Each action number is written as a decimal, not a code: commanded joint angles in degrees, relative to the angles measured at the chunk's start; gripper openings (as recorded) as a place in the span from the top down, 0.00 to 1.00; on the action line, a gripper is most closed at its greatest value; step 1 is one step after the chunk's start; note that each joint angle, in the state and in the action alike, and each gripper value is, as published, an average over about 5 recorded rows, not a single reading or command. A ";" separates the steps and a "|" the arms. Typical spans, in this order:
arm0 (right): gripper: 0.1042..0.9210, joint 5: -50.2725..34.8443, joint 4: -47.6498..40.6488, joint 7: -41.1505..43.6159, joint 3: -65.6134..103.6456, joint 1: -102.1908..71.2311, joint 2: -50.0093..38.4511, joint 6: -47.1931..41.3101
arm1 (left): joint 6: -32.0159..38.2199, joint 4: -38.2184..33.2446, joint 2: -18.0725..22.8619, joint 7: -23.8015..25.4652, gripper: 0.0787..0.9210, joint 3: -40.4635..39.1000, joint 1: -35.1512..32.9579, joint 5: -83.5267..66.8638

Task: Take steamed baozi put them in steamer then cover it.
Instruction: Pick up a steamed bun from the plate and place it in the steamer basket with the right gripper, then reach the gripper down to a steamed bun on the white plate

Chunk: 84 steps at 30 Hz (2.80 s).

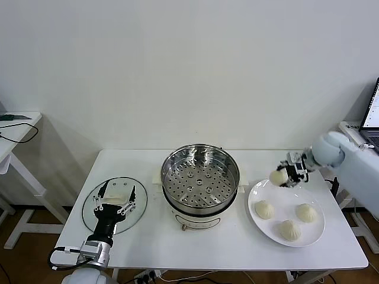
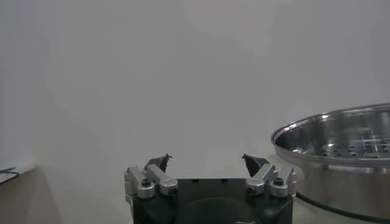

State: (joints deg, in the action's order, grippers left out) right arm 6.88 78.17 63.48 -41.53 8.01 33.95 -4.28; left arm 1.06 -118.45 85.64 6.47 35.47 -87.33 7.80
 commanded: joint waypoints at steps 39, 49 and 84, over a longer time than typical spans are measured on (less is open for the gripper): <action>0.34 8.18 -18.32 3.94 -19.97 17.25 36.32 49.98 | -0.55 1.99 -1.28 0.80 0.12 5.19 0.35 -1.73; 0.34 12.97 -23.58 3.23 -15.95 12.87 38.09 51.92 | -0.46 2.49 -1.41 1.07 0.12 5.75 0.16 -1.81; 0.12 -18.58 -1.39 8.17 -30.60 37.22 14.60 26.23 | -0.70 -0.71 -1.41 0.99 0.12 4.89 -1.85 -1.55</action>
State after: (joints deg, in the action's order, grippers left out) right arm 2.88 66.18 68.90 -65.17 34.49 59.44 35.22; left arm 0.41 -118.10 84.26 7.47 40.39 -89.03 6.21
